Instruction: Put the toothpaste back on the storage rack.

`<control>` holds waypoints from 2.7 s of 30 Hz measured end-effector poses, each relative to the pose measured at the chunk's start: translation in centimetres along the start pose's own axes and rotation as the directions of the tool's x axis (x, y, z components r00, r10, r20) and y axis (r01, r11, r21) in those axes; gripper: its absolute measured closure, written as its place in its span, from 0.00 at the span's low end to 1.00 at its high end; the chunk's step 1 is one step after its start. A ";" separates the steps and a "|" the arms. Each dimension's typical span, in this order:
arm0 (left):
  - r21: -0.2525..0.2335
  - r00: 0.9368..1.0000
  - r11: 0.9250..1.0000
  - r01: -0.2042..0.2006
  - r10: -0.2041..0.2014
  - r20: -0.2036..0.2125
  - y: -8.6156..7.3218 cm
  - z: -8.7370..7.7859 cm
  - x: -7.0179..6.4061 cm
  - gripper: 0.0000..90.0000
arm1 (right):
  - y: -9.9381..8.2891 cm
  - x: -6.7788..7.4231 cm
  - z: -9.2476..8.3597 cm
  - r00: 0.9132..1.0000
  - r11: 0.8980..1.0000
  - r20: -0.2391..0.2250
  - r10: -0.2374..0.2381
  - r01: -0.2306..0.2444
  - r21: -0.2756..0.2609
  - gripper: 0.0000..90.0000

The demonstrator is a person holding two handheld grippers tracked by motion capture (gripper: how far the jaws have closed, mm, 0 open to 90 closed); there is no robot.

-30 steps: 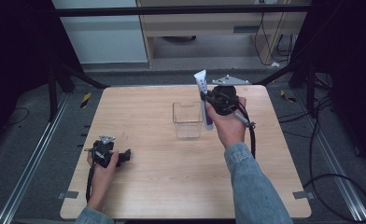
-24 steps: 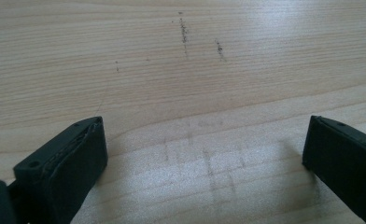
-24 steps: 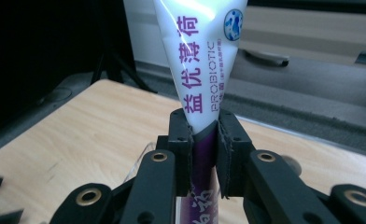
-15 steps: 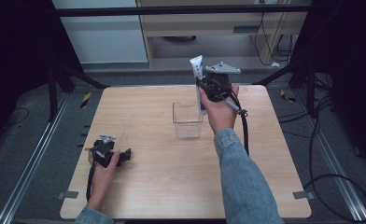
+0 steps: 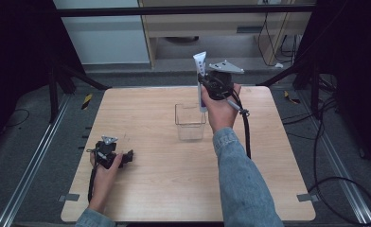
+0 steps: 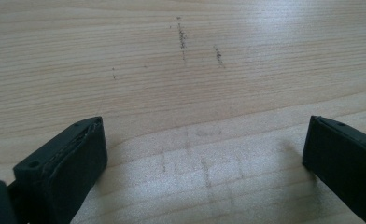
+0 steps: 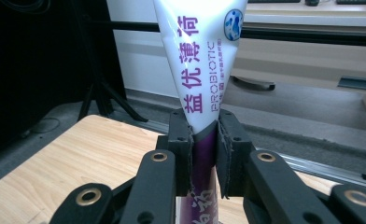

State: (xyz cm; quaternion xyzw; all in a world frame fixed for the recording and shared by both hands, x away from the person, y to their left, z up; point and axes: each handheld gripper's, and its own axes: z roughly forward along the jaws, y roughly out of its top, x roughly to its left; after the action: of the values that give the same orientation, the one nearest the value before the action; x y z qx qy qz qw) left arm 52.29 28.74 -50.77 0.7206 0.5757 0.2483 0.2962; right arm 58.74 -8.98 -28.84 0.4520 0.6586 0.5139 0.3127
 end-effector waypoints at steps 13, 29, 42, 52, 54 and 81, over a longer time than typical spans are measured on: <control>0.000 1.000 1.000 -0.001 0.001 0.000 0.1 0.1 0.0 0.00 | -0.9 1.7 1.7 1.000 1.000 -0.020 -0.007 0.007 -0.001 0.87; 0.001 1.000 1.000 -0.005 0.005 0.001 0.2 0.2 0.0 0.00 | -2.1 3.0 1.9 0.999 0.999 -0.036 -0.038 0.038 -0.009 0.86; 0.001 1.000 1.000 -0.006 0.005 0.004 0.2 0.2 0.0 0.00 | -3.7 2.8 3.2 0.999 0.999 -0.024 -0.023 0.023 0.023 0.86; 0.002 1.000 1.000 -0.012 0.012 0.010 0.3 0.3 0.0 0.00 | -5.0 2.9 4.0 1.000 1.000 0.004 -0.010 0.010 0.023 0.86; 0.002 1.000 1.000 -0.012 0.012 0.010 0.3 0.3 0.0 0.00 | -5.3 2.9 4.2 1.000 1.000 0.006 -0.008 0.008 0.030 0.86; 0.000 1.000 1.000 -0.017 0.017 0.015 0.4 0.4 0.0 0.00 | -9.6 2.8 6.1 1.000 0.991 0.020 -0.015 0.013 0.132 0.86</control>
State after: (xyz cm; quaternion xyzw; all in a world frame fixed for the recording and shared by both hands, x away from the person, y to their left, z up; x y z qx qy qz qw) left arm 52.82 28.67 -50.76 0.7273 0.5674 0.2454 0.2981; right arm 60.32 -4.60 -39.59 0.4724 0.6909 0.4624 0.2927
